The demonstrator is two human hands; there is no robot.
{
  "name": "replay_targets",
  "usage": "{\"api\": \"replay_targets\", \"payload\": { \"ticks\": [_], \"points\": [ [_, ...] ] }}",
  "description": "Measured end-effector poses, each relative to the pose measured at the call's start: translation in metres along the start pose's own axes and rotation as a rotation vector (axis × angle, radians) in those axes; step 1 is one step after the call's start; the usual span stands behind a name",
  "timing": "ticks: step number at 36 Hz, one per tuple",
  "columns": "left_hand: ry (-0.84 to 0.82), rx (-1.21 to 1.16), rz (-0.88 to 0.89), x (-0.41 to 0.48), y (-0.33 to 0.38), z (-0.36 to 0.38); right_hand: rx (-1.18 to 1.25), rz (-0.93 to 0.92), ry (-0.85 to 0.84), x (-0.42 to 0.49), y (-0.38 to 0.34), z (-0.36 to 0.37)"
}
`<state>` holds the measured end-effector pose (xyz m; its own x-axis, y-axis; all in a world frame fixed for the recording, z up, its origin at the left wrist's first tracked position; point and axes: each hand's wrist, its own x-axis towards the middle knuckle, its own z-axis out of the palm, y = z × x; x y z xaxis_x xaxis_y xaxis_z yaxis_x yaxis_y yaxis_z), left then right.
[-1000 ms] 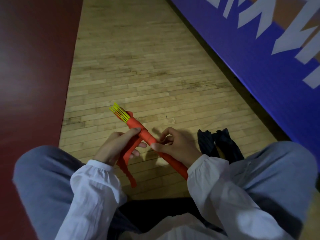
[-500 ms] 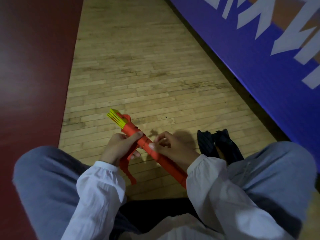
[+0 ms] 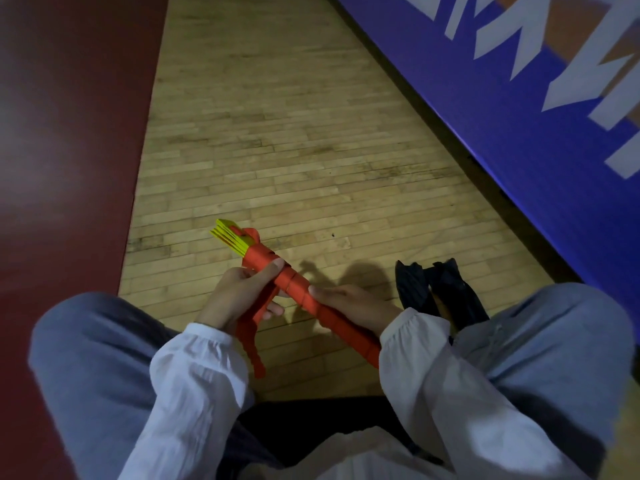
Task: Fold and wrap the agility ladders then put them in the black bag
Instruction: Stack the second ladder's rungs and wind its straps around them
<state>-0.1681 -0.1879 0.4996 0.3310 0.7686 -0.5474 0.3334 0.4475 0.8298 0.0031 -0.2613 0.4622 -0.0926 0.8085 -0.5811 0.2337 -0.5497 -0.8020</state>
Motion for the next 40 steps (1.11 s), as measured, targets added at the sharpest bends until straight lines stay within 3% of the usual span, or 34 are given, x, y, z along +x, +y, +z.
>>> {"api": "replay_targets", "payload": {
  "ticks": [9,20,29,33,37,40],
  "points": [
    [-0.123,-0.112,-0.046,0.003,-0.006,0.000,-0.193,-0.175,0.153,0.002,-0.004,-0.016],
    [-0.062,-0.114,-0.018,0.004,-0.009,0.010,-0.309,-0.273,0.265,0.003,0.005,-0.014],
    [-0.079,-0.151,0.025,0.007,-0.011,0.008,-0.242,-0.089,0.098,0.002,-0.009,-0.033],
    [-0.110,-0.123,0.043,0.006,-0.010,0.007,0.046,0.033,-0.041,0.003,-0.008,-0.039],
    [-0.131,-0.137,0.054,0.005,-0.009,0.007,0.214,0.032,-0.265,-0.003,-0.012,-0.038],
    [-0.145,-0.142,0.048,0.004,-0.011,0.006,0.149,0.010,-0.273,-0.003,-0.014,-0.038]
  ]
}}
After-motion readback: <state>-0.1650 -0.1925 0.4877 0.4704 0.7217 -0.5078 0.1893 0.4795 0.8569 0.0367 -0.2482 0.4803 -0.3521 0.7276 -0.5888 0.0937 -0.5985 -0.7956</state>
